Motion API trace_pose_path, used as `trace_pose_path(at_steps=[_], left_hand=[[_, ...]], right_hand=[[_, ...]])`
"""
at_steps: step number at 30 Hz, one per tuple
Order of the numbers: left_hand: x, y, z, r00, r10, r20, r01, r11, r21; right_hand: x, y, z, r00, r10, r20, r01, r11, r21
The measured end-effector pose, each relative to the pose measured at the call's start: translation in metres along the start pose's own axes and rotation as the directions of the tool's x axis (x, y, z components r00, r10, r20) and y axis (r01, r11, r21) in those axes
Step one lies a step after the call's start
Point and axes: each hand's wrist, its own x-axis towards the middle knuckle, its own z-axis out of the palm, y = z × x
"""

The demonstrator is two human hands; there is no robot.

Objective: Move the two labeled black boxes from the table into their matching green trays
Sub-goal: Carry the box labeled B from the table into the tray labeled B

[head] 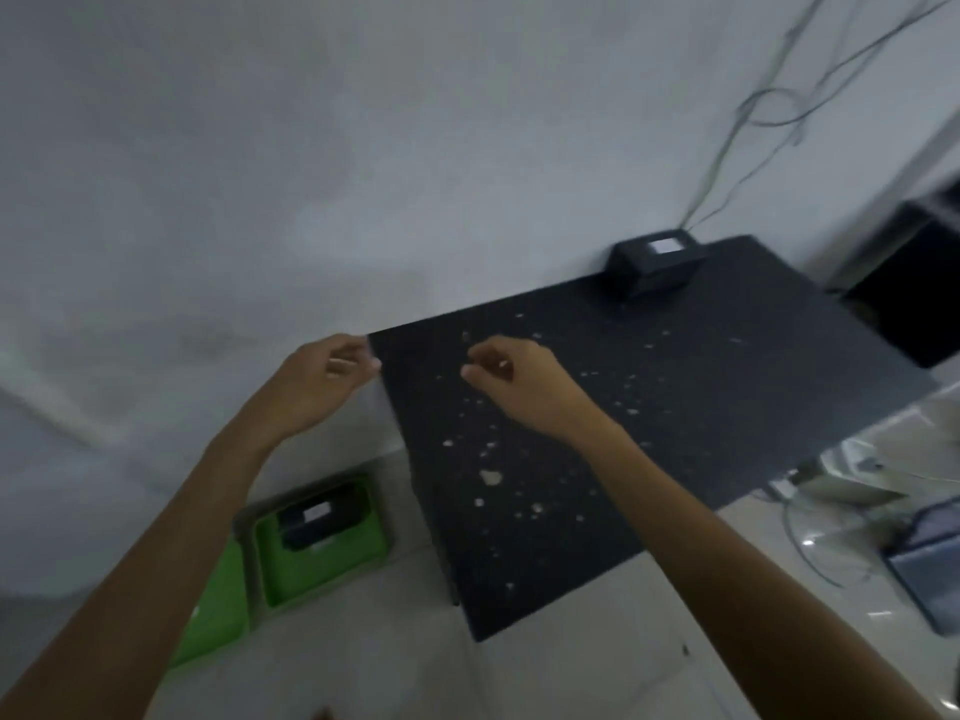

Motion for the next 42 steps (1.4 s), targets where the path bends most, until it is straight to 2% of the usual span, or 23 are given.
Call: trace_pose_path(at_steps=[4,9,13,18,24,27,31,38,40,42], left_hand=[[-0.017,0.053,0.084,1.000,0.002,0.018,-0.002,1.000,-0.027],[-0.006,0.103,0.173,0.977,0.021,0.210,-0.029,0.999,0.036],[0.026,0.126,0.221,0.970,0.018,0.242,-0.024,0.999,0.024],[0.096,0.143,0.281,0.947,-0.018,0.319,-0.038,0.985,0.169],[0.212,0.168,0.367,0.964,-0.058,0.258,0.036,0.995,0.089],[0.254,0.181,0.405,0.969,-0.121,0.217,0.091,0.986,0.143],[0.310,0.213,0.434,0.970,-0.056,0.236,-0.015,0.957,0.290],[0.408,0.247,0.476,0.987,0.033,0.155,-0.090,0.922,0.377],[0.432,0.249,0.490,0.997,-0.004,0.082,-0.030,0.909,0.416],[0.455,0.253,0.501,0.990,-0.139,-0.014,0.135,0.924,0.358]], right_hand=[[-0.064,0.067,-0.075,0.998,0.036,-0.041,-0.036,0.999,0.012],[-0.102,0.134,-0.153,0.988,0.071,-0.138,-0.074,0.997,-0.012],[-0.096,0.179,-0.206,0.978,0.101,-0.181,-0.109,0.994,-0.030],[-0.058,0.240,-0.249,0.977,0.130,-0.171,-0.142,0.988,-0.063],[0.017,0.326,-0.284,0.967,0.193,-0.168,-0.208,0.975,-0.080],[0.054,0.363,-0.305,0.956,0.265,-0.122,-0.280,0.952,-0.127],[0.111,0.406,-0.342,0.950,0.302,-0.083,-0.313,0.926,-0.213],[0.223,0.479,-0.393,0.950,0.309,-0.044,-0.309,0.916,-0.257],[0.264,0.503,-0.400,0.948,0.311,-0.066,-0.318,0.923,-0.217],[0.304,0.522,-0.402,0.943,0.312,-0.114,-0.327,0.934,-0.148]])
